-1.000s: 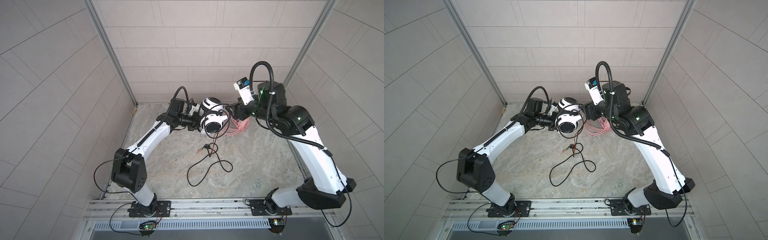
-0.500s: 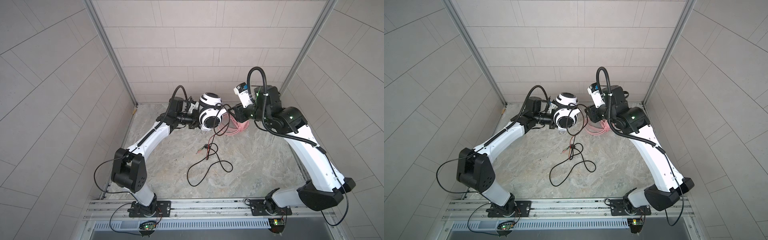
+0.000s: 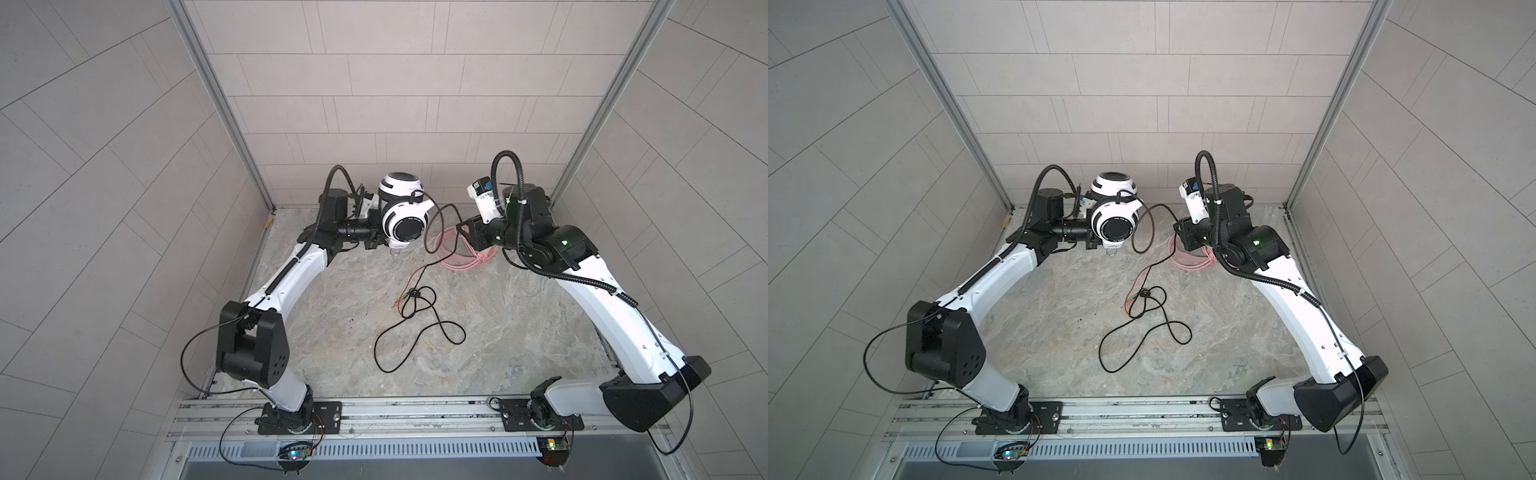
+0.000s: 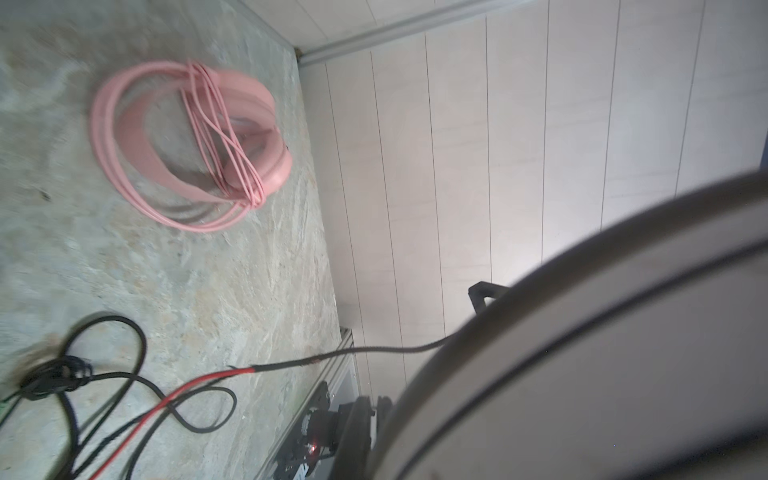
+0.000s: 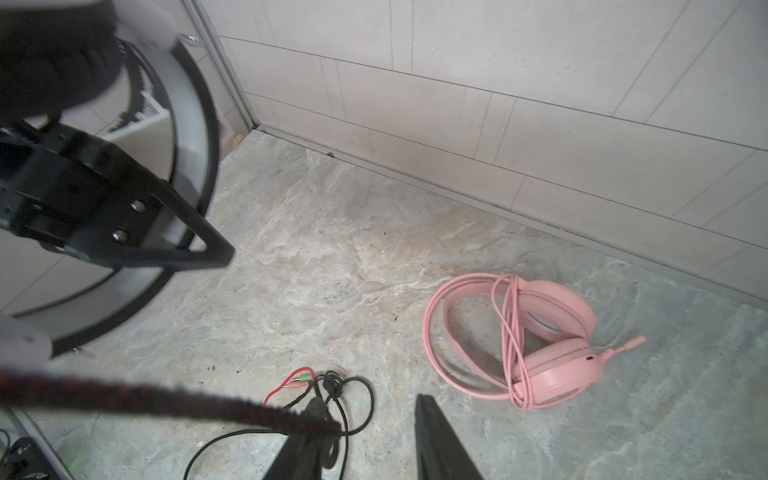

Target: Wrap the headphones

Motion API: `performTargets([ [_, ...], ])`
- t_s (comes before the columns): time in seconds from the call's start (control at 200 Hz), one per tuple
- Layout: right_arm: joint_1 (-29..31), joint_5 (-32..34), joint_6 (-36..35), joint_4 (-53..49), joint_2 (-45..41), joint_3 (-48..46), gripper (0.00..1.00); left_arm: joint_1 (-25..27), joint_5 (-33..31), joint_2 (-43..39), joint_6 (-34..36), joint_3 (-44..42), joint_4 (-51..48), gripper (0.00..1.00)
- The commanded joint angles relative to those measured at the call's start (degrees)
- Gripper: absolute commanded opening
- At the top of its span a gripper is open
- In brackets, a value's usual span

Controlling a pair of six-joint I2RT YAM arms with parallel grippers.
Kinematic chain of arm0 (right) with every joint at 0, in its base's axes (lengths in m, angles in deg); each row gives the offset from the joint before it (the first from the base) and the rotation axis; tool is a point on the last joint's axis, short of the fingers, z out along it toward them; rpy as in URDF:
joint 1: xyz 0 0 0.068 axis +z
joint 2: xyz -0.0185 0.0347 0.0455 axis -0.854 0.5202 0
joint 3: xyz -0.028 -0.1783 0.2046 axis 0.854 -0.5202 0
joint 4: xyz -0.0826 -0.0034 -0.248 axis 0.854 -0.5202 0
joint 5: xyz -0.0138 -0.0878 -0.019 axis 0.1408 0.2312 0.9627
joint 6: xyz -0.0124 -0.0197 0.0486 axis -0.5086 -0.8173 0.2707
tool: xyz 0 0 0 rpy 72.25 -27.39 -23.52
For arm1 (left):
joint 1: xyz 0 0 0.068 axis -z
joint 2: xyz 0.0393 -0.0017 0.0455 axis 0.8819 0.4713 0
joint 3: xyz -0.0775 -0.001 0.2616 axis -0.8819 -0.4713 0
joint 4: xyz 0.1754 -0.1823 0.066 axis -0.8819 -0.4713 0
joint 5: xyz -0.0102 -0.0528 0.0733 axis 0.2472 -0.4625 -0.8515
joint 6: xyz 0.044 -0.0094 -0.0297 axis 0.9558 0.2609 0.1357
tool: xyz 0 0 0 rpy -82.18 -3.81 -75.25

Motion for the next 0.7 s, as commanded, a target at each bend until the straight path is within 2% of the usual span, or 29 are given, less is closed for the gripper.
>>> performTargets([
  [0.0,-0.4,-1.7,0.6,1.1,0.3,-3.7,0.56,-5.1,-2.2,-4.4,-1.6,0.4,2.0,0.0],
  [0.14,-0.3,-6.0,3.9,9.0,-0.4,-15.0,0.66,-10.3,-4.2,-5.2,-2.2,3.3,0.7,0.0],
  [0.3,2.1,-8.0,4.9,14.6,0.9,-23.1,0.69,-15.5,-6.1,-5.5,-2.7,8.1,-0.8,0.0],
  [0.43,4.3,-9.5,6.2,21.1,2.6,-28.6,0.69,-17.4,-7.0,-4.7,-1.9,13.1,-4.2,0.0],
  [0.696,6.3,-7.3,6.3,34.9,10.0,-35.4,0.7,-18.8,-9.5,-0.7,-1.8,27.6,-11.2,0.0],
])
